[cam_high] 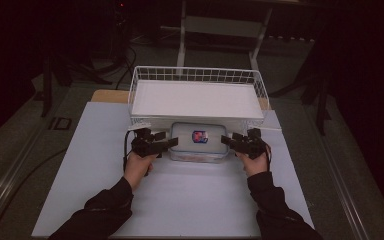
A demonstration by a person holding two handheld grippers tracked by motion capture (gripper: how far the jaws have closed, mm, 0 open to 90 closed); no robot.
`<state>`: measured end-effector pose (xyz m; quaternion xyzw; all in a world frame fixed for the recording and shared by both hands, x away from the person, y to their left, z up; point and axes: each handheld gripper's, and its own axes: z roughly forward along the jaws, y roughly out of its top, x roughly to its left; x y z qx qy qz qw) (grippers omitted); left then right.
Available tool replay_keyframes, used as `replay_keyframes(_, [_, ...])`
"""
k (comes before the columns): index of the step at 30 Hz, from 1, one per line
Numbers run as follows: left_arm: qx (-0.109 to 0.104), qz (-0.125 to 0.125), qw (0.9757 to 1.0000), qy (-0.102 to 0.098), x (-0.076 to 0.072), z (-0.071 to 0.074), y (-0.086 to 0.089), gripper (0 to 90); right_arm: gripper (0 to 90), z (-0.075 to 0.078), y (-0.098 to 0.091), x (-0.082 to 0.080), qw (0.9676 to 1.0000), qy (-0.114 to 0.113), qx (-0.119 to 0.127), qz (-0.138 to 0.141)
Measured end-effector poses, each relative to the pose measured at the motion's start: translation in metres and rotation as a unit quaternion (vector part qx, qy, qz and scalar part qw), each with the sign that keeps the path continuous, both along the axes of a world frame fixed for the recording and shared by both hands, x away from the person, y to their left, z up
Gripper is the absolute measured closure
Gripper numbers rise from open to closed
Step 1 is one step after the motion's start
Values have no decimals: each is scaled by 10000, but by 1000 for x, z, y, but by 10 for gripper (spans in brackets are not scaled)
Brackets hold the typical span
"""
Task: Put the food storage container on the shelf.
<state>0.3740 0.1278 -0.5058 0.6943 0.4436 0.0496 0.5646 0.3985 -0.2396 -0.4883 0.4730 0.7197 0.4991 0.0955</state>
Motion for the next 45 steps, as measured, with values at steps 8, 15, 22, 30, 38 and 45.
replay_keyframes(8, [102, -276, 9995, -72, -27, 9, 9, 8, 348, 17, 1, -27, 9996, -229, 29, 166])
replay_keyframes(15, [440, -404, 9981, -181, -54, 10, 13, 0, 420, 20, 26, -62, 9968, -364, 3, 706])
replay_keyframes(22, [518, -359, 9978, -215, -65, 4, 17, 0, 583, 7, 47, -75, 9937, -153, -49, 1108])
replay_keyframes(30, [513, -298, 9977, -312, -70, 0, 16, 1, 899, -18, 63, -66, 9897, 209, -474, 1332])
replay_keyframes(38, [485, -234, 9979, -347, -69, -1, 18, 0, 900, -26, 68, -45, 9920, 218, -568, 1107])
replay_keyframes(45, [483, -214, 9980, -355, -68, -1, 20, 0, 900, -25, 78, -30, 9931, 96, -605, 1001])
